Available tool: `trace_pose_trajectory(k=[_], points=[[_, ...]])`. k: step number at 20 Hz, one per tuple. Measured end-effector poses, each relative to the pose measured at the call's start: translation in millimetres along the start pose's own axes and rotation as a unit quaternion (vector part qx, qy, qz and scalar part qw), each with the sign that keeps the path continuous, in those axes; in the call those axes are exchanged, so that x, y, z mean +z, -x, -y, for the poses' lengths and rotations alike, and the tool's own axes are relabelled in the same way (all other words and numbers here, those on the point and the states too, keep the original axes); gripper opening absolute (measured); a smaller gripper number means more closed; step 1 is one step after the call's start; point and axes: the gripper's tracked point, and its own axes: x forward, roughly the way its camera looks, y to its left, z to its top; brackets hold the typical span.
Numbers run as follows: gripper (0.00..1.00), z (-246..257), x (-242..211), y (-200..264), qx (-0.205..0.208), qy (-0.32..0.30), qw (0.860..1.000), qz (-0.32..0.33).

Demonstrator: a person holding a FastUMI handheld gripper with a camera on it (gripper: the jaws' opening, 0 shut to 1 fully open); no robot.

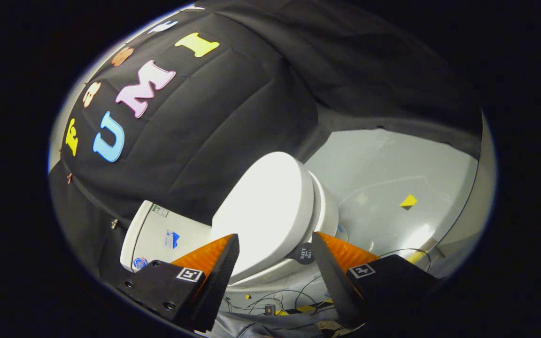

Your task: Open the toilet lid.

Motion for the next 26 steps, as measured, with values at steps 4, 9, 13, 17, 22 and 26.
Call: trace_pose_trajectory(k=[4,9,13,17,22,26], points=[[0.97,36,-24,-24,-0.009,-0.04,0.999,-0.021],[0.87,60,-53,-56,-0.007,-0.076,0.996,-0.051],[0.7,62,-73,-74,-0.006,-0.094,0.993,-0.074],[0.53,53,-74,-82,0.01,-0.102,0.992,-0.072],[0.29,49,-56,-79,0.036,-0.131,0.99,-0.04],[0.08,48,-61,-78,0.036,-0.11,0.992,-0.059]])
